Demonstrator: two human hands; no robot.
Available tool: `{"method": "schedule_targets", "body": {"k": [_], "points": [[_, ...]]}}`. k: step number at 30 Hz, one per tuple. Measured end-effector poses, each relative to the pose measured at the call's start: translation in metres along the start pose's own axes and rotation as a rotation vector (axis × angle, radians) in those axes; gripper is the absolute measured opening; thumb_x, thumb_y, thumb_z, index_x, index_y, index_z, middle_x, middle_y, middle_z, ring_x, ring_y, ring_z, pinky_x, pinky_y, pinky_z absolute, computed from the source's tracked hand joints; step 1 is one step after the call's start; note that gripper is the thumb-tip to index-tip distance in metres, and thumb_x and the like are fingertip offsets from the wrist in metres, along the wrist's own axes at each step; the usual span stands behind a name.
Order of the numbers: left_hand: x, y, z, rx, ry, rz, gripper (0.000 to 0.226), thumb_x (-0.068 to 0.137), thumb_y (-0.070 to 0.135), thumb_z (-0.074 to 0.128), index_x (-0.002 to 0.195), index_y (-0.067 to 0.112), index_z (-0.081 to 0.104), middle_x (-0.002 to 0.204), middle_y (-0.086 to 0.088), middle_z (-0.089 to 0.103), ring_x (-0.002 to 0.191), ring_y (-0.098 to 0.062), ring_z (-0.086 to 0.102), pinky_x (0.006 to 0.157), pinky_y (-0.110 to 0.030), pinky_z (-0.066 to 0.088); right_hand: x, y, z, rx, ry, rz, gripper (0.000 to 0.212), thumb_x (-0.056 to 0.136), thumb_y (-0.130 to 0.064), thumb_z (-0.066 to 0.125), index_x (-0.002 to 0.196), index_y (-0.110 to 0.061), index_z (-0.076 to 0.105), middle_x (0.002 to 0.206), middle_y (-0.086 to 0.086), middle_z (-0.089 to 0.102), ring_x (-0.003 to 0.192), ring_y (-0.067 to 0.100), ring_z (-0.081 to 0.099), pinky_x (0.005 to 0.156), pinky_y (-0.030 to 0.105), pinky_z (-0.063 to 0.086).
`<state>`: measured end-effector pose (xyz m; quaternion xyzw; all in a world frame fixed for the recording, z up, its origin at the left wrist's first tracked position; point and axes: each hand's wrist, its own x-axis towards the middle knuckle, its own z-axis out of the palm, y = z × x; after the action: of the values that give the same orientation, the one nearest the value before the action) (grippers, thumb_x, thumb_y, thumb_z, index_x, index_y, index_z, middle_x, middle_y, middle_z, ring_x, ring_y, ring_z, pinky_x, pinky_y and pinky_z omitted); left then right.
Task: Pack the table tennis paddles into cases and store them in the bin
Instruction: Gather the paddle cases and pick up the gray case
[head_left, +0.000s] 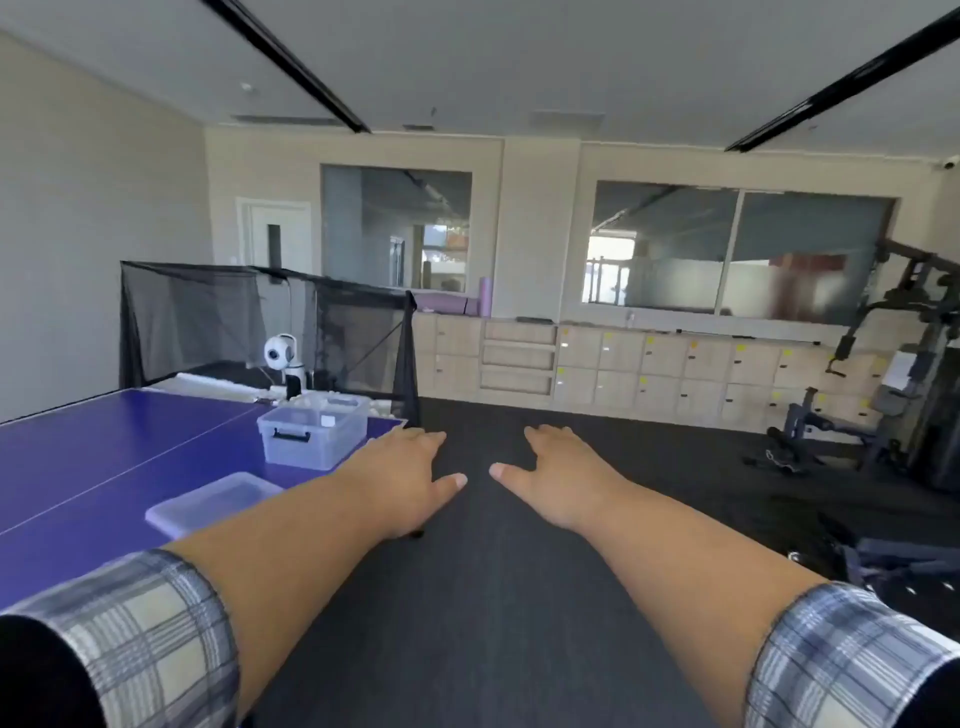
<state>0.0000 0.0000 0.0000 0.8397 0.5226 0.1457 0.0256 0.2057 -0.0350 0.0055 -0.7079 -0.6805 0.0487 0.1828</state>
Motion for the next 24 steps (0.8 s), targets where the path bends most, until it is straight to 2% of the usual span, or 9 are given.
{"method": "schedule_targets", "body": {"k": [2,4,9,14,18,21,24], "points": [[-0.012,-0.021,0.016,0.02,0.007,-0.039,0.073,0.095,0.061,0.041,0.155,0.023,0.025,0.158,-0.003,0.032,0.146,-0.023,0.026,0.117,-0.044,0.028,0.006,-0.018,0.032,-0.022,-0.033,-0.057,0.09,0.092,-0.069,0.045,0.16,-0.016,0.019,0.169,0.004,0.016,0.156,0.027,0.005,0.124,0.051,0.016],[-0.035,-0.044,0.036,0.057,-0.002,-0.11,0.074,0.095,0.059,0.043,0.155,0.021,0.023,0.16,-0.007,0.029,0.148,-0.027,0.022,0.118,-0.048,0.025,0.005,-0.04,0.07,-0.019,-0.071,-0.102,0.088,0.092,-0.068,0.047,0.159,-0.017,0.023,0.167,0.004,0.02,0.156,0.027,0.007,0.123,0.053,0.017],[-0.1,-0.112,0.076,0.067,0.004,-0.286,0.07,0.095,0.055,0.046,0.151,0.018,0.028,0.156,-0.009,0.034,0.146,-0.03,0.024,0.116,-0.044,0.024,-0.001,-0.101,0.157,0.026,-0.171,-0.235,0.086,0.093,-0.066,0.049,0.159,-0.017,0.024,0.168,0.005,0.02,0.156,0.028,0.008,0.122,0.056,0.017],[-0.174,-0.177,0.099,0.015,-0.019,-0.555,0.075,0.096,0.055,0.045,0.156,0.021,0.018,0.164,-0.006,0.017,0.152,-0.027,0.008,0.12,-0.043,0.015,-0.018,-0.165,0.225,0.127,-0.294,-0.398,0.081,0.094,-0.062,0.052,0.158,-0.018,0.028,0.165,0.003,0.026,0.155,0.028,0.011,0.122,0.054,0.021],[-0.244,-0.216,0.109,0.017,-0.054,-0.716,0.074,0.095,0.052,0.048,0.155,0.019,0.021,0.162,-0.008,0.021,0.15,-0.028,0.014,0.118,-0.043,0.019,-0.04,-0.215,0.266,0.188,-0.377,-0.495,0.075,0.095,-0.055,0.056,0.154,-0.014,0.036,0.159,0.007,0.037,0.15,0.026,0.025,0.117,0.05,0.03],[-0.295,-0.248,0.114,0.01,-0.095,-0.833,0.074,0.095,0.051,0.049,0.156,0.019,0.02,0.163,-0.009,0.019,0.151,-0.029,0.012,0.12,-0.042,0.017,-0.061,-0.252,0.296,0.221,-0.454,-0.532,0.061,0.094,-0.052,0.058,0.14,-0.013,0.052,0.136,0.007,0.054,0.136,0.03,0.042,0.108,0.046,0.04],[-0.338,-0.282,0.117,-0.002,-0.095,-0.902,0.074,0.095,0.051,0.049,0.156,0.02,0.019,0.163,-0.009,0.019,0.15,-0.028,0.014,0.12,-0.042,0.017,-0.08,-0.291,0.327,0.205,-0.535,-0.544,0.074,0.095,-0.053,0.057,0.154,-0.014,0.038,0.157,0.004,0.038,0.149,0.026,0.026,0.119,0.041,0.028]]}}
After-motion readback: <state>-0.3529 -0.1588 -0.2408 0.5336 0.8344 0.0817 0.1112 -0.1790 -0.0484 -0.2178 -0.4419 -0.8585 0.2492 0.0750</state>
